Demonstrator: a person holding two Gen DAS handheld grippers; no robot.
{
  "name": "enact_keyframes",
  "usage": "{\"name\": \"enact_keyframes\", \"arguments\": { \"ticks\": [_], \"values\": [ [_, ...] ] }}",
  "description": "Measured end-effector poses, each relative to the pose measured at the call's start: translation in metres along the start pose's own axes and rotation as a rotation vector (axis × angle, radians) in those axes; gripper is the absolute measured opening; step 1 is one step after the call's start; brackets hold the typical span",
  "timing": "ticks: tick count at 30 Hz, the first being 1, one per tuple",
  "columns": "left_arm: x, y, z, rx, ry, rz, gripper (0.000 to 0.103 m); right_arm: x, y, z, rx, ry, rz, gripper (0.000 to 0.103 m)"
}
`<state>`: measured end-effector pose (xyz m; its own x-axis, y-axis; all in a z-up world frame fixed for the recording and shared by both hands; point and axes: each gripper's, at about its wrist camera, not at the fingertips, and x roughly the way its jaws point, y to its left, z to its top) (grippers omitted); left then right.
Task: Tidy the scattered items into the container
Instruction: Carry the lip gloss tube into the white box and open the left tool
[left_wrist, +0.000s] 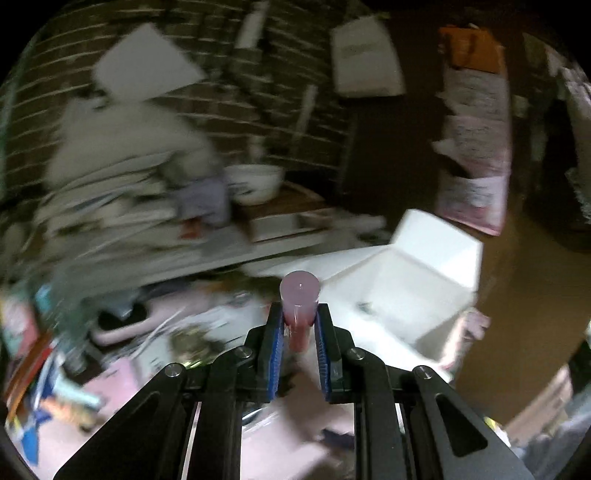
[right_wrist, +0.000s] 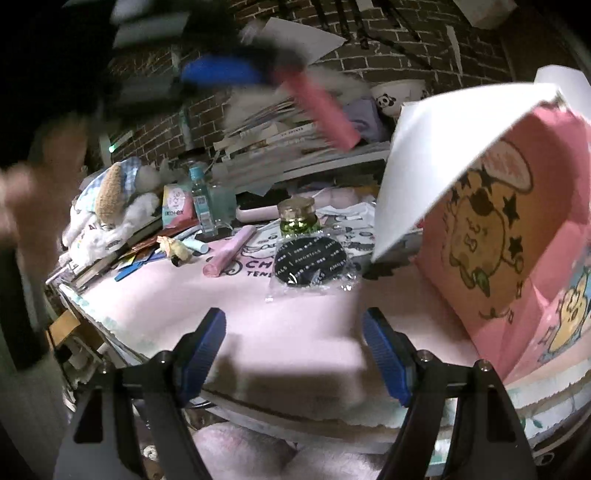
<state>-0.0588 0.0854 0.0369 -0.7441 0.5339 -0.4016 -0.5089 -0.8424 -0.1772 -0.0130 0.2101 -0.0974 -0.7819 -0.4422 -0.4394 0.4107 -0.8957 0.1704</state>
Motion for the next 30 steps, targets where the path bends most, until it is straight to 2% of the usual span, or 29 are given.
{"name": "enact_keyframes", "arguments": {
  "ticks": [2, 6, 10, 17, 23, 30],
  "values": [
    [0.009, -0.013, 0.012, 0.025, 0.032, -0.065, 0.011, -0.001, 0.000, -0.002, 0.003, 0.003, 0.005, 0.074],
    [0.029, -0.041, 0.035, 0.099, 0.096, -0.124, 0.011, -0.004, 0.000, -0.006, 0.014, 0.005, 0.023, 0.074],
    [0.042, -0.067, 0.049, 0.182, 0.113, -0.119, 0.011, -0.005, 0.000, -0.009, 0.023, 0.015, 0.041, 0.074],
    [0.103, -0.090, 0.049, 0.193, 0.318, -0.204, 0.011, -0.006, -0.006, -0.011, 0.044, 0.019, 0.053, 0.074],
    [0.137, -0.104, 0.040, 0.253, 0.456, -0.176, 0.012, -0.007, -0.011, -0.011, 0.059, 0.017, 0.068, 0.074],
    [0.164, -0.115, 0.027, 0.326, 0.579, -0.086, 0.012, -0.008, -0.014, -0.010, 0.070, 0.017, 0.080, 0.074]
  ]
}}
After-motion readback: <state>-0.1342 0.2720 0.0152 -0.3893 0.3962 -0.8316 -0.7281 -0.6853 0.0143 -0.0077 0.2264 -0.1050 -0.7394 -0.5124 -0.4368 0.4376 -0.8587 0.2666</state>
